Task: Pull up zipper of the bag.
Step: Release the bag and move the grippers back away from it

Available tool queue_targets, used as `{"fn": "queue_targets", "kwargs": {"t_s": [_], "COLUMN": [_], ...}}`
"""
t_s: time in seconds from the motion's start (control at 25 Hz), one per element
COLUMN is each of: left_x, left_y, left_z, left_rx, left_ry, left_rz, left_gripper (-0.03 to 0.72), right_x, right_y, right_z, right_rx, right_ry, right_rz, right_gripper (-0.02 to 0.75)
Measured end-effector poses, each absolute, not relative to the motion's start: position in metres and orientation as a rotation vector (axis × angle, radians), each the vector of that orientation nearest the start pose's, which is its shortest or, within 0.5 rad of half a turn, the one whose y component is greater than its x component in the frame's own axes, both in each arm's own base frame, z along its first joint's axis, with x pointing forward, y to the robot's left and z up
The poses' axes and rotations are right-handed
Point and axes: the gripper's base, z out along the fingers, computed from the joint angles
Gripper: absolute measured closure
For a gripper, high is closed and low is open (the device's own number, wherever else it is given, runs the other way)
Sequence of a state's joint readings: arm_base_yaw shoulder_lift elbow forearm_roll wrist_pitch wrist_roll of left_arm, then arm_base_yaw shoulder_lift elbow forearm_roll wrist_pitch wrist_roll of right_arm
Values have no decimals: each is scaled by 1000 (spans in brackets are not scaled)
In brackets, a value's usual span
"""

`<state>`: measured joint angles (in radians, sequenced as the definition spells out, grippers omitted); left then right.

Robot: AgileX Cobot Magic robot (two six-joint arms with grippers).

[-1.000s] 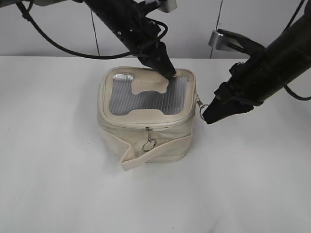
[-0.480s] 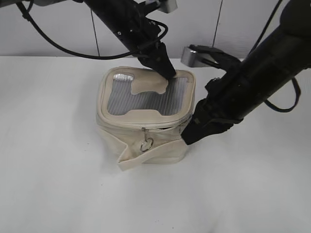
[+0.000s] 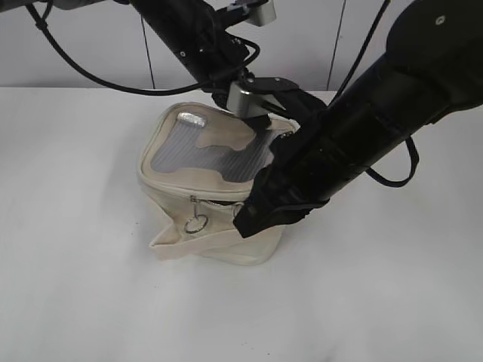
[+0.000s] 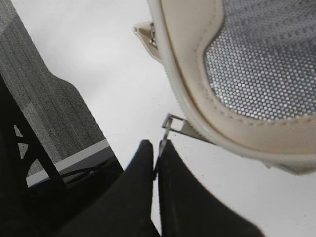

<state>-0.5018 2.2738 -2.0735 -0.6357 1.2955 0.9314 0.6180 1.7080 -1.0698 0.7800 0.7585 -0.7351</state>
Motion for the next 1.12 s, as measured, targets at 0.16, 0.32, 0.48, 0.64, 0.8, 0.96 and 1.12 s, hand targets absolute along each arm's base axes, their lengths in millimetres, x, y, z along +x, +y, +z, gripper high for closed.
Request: {"fn": "queue_targets", "kwargs": {"t_s": [0.16, 0.32, 0.48, 0.64, 0.8, 0.96, 1.12], "left_x": [396, 400, 405, 411, 413, 413, 413], "left_y": [-277, -278, -279, -280, -281, -281, -282], "left_z": [234, 234, 233, 233, 233, 233, 234], "left_rx": [1663, 1594, 1474, 1337, 1289, 1283, 1275], "left_ry": [2176, 2202, 2247, 2282, 2295, 2294, 2292], "left_rz": [-817, -797, -782, -765, -763, -773, -789], "left_gripper": [650, 650, 650, 650, 650, 650, 650], "right_x": [246, 248, 255, 267, 268, 260, 253], "right_y": [230, 224, 208, 186, 186, 199, 210], "right_z": [211, 209, 220, 227, 227, 229, 231], "right_rx": [-1124, -1113, -1061, -964, -960, -999, -1008], "right_ry": [2519, 2559, 2551, 2568, 2566, 2537, 2518], "right_rz": [806, 692, 616, 589, 597, 661, 717], "right_gripper": [729, 729, 729, 729, 729, 729, 729]}}
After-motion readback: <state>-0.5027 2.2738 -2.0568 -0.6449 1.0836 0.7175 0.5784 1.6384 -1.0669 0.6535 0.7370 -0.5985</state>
